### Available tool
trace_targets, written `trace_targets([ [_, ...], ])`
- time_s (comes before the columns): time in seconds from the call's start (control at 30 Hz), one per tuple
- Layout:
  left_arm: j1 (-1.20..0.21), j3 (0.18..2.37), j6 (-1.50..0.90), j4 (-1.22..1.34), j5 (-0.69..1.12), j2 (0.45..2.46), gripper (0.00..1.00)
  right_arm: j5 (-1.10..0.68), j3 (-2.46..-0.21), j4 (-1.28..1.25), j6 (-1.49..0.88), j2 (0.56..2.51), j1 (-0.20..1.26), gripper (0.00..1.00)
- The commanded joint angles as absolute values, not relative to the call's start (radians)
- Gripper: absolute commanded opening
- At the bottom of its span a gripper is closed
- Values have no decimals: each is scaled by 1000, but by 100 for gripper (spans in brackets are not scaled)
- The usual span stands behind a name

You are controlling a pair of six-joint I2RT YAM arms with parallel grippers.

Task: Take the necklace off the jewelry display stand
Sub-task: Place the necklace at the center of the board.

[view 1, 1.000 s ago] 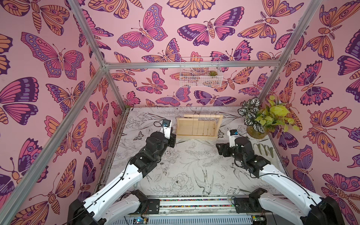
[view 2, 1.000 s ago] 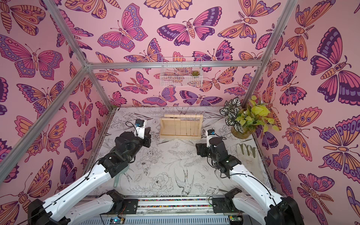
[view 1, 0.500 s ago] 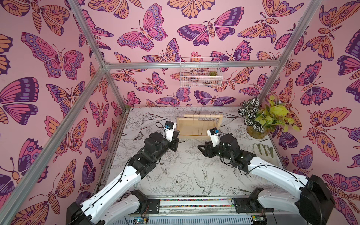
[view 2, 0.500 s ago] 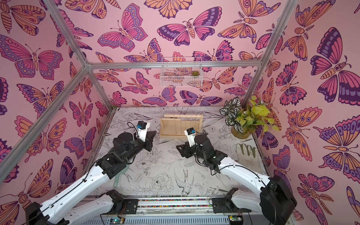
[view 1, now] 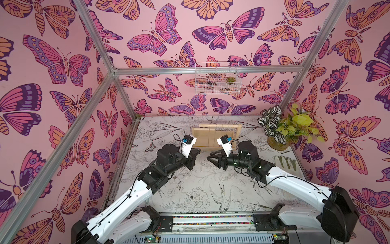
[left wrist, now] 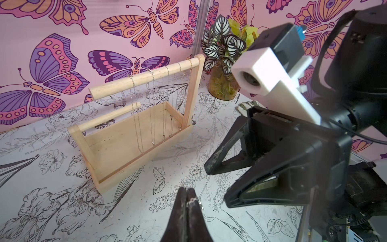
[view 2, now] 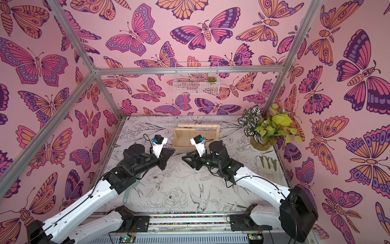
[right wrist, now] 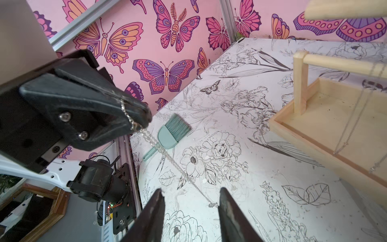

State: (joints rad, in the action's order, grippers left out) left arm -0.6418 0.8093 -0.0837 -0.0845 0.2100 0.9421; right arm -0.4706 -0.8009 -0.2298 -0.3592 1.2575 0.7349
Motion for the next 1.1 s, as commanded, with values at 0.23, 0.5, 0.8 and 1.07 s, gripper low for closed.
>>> trace_targets([
  [0.23, -640, 833, -90, -102, 238, 925, 0, -480, -916, -236, -316, 1344, 808, 29],
  [0.5, -639, 833, -86, -103, 242, 930, 0, -463, -959, -230, -307, 1371, 815, 22],
  [0.8, -636, 836, -76, -106, 242, 925, 0, -454, -978, -214, -301, 1375, 824, 6],
  [1.07, -634, 832, -69, -111, 238, 922, 0, -445, -969, -195, -294, 1350, 830, 0],
])
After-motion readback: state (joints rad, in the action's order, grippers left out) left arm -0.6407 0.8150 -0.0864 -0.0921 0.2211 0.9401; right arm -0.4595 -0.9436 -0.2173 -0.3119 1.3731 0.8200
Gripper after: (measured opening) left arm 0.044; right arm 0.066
